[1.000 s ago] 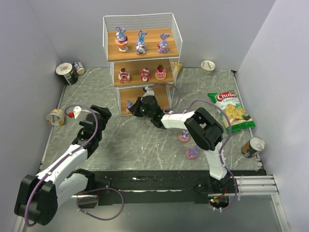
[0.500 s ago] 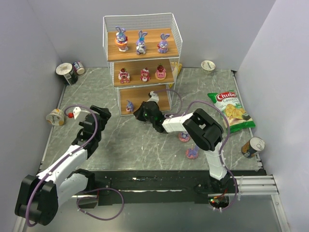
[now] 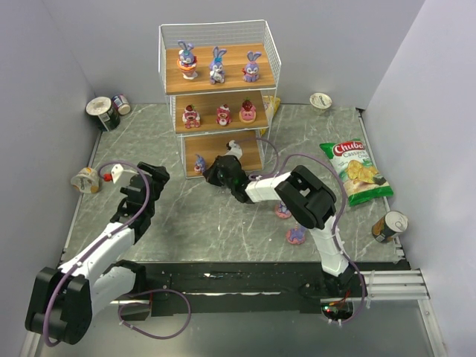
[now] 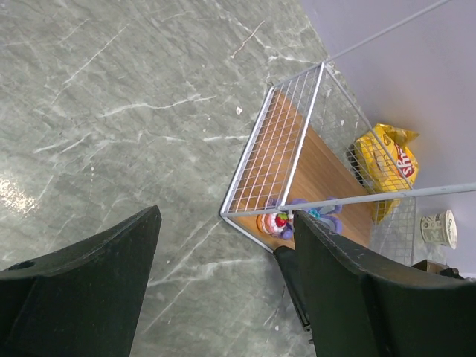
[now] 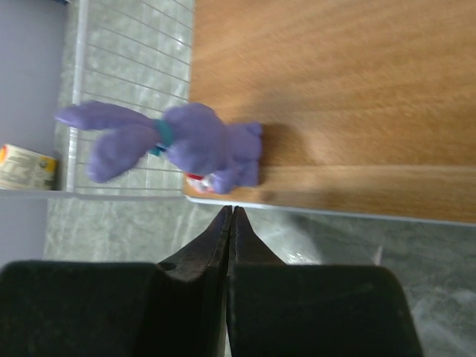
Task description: Place and organize the plastic toys onto the shelf
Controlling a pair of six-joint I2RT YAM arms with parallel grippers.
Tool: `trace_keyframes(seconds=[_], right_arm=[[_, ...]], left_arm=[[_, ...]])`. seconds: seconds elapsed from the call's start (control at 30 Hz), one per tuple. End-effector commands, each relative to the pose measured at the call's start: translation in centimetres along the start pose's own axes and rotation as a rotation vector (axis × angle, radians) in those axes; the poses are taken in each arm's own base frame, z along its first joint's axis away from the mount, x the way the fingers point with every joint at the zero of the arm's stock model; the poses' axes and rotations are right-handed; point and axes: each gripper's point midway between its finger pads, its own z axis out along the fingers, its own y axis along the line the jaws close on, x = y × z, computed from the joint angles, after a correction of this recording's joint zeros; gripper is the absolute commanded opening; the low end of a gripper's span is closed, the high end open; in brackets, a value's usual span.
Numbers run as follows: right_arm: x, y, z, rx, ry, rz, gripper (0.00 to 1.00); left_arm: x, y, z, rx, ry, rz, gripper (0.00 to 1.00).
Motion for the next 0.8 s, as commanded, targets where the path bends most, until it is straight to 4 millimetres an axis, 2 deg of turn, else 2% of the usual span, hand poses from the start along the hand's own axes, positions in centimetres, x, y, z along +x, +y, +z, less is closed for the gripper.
trace_keyframes(seconds=[0.0,0.4,0.63,0.77], right_arm=[[-0.8,1.7,0.9,-0.032,-0.032,0.033,0.00],[-0.6,1.9,2.0,-0.026,-0.031,0.053,0.00],[-1.2,0.0,1.8,0.060,-0.073,0.071,0.00],[-1.2,-0.3,1.7,0.072,-0.080,0.086,0.00]], left_arm=[[-0.2,-0.5,0.3,0.029,-0.005,-0.001,0.78],[-0.1,-0.2,0.7,0.027,0.003,-0.001,0.78],[-0.2,-0.1,0.8,0.030,0.002,-0.007,0.78],[-0.1,-0.2,0.9,0.032,0.006,-0.006,0.78]])
